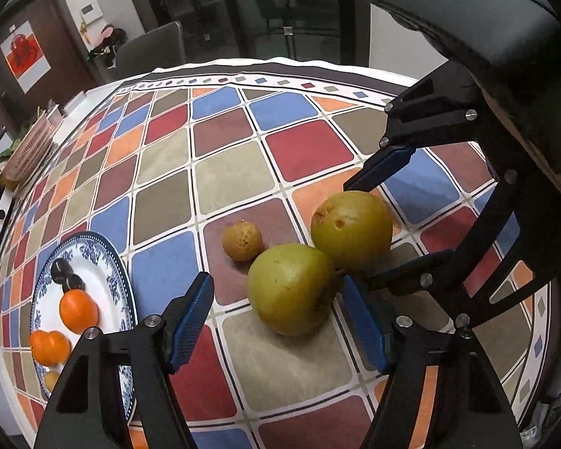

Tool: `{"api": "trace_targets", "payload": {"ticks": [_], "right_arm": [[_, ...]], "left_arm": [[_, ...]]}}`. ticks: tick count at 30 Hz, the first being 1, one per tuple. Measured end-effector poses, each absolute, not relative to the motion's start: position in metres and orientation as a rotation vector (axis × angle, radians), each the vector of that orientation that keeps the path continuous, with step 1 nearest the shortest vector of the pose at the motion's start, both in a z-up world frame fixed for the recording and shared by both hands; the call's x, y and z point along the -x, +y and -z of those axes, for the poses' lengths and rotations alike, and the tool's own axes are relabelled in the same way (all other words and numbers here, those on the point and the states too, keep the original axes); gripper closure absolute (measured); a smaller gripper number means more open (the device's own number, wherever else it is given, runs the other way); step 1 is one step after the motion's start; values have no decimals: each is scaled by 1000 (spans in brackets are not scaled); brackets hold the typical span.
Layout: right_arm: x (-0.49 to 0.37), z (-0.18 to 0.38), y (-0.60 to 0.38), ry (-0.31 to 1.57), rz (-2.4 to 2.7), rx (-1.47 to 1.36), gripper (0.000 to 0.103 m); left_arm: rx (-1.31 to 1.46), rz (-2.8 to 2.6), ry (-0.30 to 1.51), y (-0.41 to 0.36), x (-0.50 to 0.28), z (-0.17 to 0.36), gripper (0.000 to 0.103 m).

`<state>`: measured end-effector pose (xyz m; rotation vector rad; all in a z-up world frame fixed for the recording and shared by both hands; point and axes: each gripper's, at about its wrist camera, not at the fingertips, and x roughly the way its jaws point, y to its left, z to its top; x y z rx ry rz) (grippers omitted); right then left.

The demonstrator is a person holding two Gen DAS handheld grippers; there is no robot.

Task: Organize fruits
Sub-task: 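Move both tools to the two green-yellow pears on the table, then grasp a pear with the left tool while the right tool grasps the other pear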

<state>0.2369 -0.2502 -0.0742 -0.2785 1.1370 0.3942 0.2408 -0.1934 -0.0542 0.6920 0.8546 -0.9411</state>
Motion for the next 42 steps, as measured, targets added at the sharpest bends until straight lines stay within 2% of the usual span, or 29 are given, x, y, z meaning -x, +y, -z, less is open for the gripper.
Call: {"api": "trace_targets", "payload": {"ticks": [6, 9, 29, 42], "right_arm": [[-240, 75, -251, 1132, -412, 278, 46], [-240, 76, -253, 1134, -440, 253, 55], [-225, 74, -261, 1024, -361, 55, 55], [-207, 39, -227, 919, -408, 42, 55]], "left_arm": [[-692, 979, 881, -196, -246, 57, 44], [-676, 999, 911, -198, -249, 60, 53], [-320, 656, 933, -144, -227, 47, 54], [-163, 496, 873, -93, -200, 15, 54]]}}
